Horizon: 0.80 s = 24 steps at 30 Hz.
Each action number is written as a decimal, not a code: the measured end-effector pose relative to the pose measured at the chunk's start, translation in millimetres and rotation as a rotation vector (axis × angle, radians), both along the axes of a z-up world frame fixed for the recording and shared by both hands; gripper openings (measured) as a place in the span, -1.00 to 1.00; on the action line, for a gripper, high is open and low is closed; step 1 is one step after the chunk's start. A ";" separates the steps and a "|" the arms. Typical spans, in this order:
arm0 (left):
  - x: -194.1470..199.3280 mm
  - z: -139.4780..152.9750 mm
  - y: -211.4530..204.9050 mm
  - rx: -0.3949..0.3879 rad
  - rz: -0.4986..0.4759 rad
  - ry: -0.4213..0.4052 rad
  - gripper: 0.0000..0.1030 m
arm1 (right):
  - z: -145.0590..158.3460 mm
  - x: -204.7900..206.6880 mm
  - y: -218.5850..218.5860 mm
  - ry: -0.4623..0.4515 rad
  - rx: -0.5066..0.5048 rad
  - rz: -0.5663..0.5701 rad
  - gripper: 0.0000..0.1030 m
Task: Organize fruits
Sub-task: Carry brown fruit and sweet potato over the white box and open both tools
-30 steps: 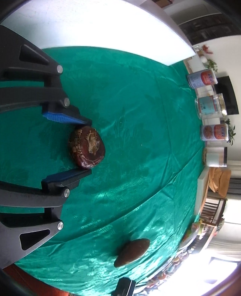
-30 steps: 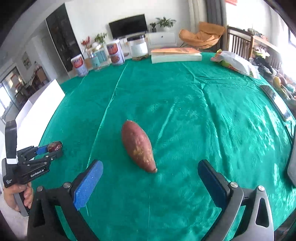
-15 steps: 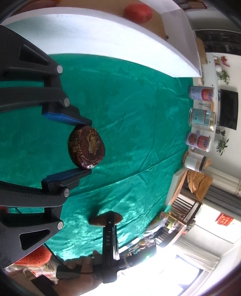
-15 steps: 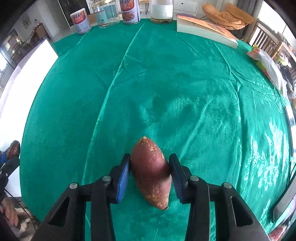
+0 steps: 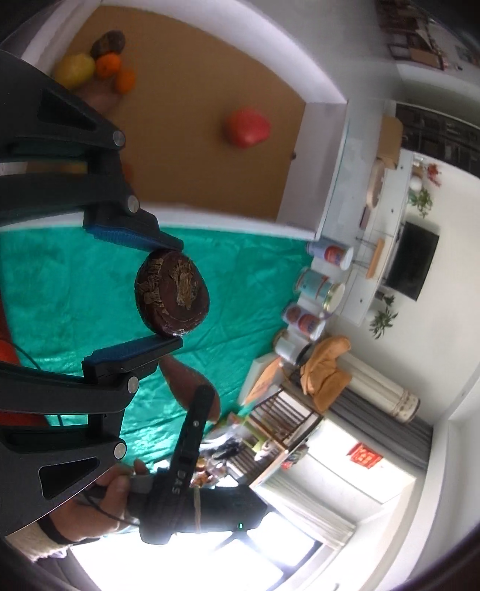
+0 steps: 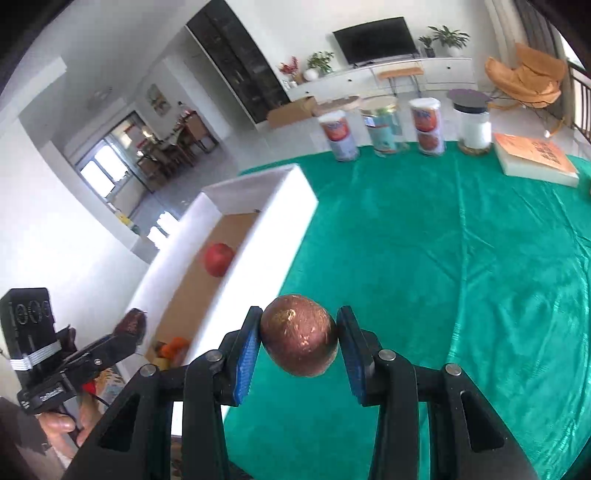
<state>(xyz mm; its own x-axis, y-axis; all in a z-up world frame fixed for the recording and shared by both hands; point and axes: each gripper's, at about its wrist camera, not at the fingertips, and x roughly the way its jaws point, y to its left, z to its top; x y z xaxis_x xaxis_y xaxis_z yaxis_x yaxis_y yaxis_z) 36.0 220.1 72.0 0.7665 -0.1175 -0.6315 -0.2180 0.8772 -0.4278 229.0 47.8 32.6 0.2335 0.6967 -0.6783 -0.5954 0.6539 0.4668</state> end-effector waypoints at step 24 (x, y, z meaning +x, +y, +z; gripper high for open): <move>5.2 -76.1 108.4 0.204 0.274 0.305 0.77 | -60.4 -25.6 206.8 0.008 -0.241 0.155 0.35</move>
<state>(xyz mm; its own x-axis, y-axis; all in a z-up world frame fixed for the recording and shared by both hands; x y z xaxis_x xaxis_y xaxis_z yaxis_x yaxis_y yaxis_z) 41.2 328.5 -4.1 0.5270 0.2143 -0.8224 -0.5432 0.8291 -0.1320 203.4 254.6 -27.8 0.1308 0.5419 -0.8302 -0.6937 0.6483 0.3139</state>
